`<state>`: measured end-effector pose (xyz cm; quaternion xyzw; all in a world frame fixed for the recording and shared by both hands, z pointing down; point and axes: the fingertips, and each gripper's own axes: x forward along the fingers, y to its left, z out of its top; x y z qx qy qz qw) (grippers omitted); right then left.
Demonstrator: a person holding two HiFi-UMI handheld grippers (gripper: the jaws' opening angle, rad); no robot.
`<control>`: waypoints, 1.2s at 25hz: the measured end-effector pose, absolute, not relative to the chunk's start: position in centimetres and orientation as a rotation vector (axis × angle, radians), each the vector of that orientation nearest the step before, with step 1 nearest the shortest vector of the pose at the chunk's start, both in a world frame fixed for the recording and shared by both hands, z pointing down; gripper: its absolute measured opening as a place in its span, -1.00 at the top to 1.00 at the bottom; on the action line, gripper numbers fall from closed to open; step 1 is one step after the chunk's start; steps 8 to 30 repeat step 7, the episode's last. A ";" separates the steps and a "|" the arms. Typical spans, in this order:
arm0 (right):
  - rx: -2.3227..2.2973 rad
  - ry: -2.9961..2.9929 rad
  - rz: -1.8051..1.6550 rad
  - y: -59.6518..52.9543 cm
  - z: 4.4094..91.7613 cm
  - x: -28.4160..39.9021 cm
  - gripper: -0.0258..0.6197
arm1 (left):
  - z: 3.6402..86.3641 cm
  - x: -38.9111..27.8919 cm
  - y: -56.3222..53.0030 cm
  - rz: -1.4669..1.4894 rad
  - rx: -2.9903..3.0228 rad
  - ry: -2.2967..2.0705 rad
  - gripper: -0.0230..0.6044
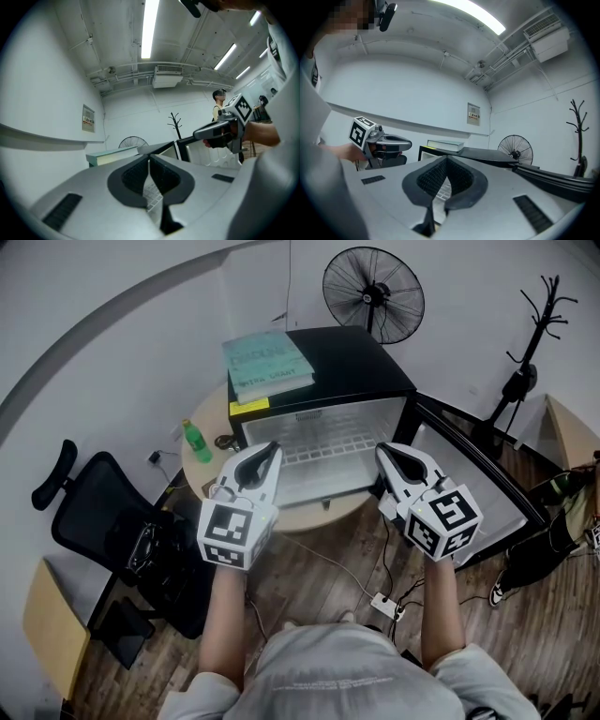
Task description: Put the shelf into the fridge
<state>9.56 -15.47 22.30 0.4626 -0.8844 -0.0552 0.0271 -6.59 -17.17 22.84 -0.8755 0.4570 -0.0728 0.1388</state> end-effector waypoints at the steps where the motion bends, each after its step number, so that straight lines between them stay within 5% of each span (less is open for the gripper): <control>1: 1.430 -2.729 -0.168 -15.6 22.4 9.5 0.88 | 22.9 -6.6 -17.3 -0.212 -2.533 1.321 0.85; 30: 1.435 -2.713 -0.155 -16.2 23.0 9.5 0.88 | 23.7 -6.6 -17.9 -0.223 -2.550 1.315 0.85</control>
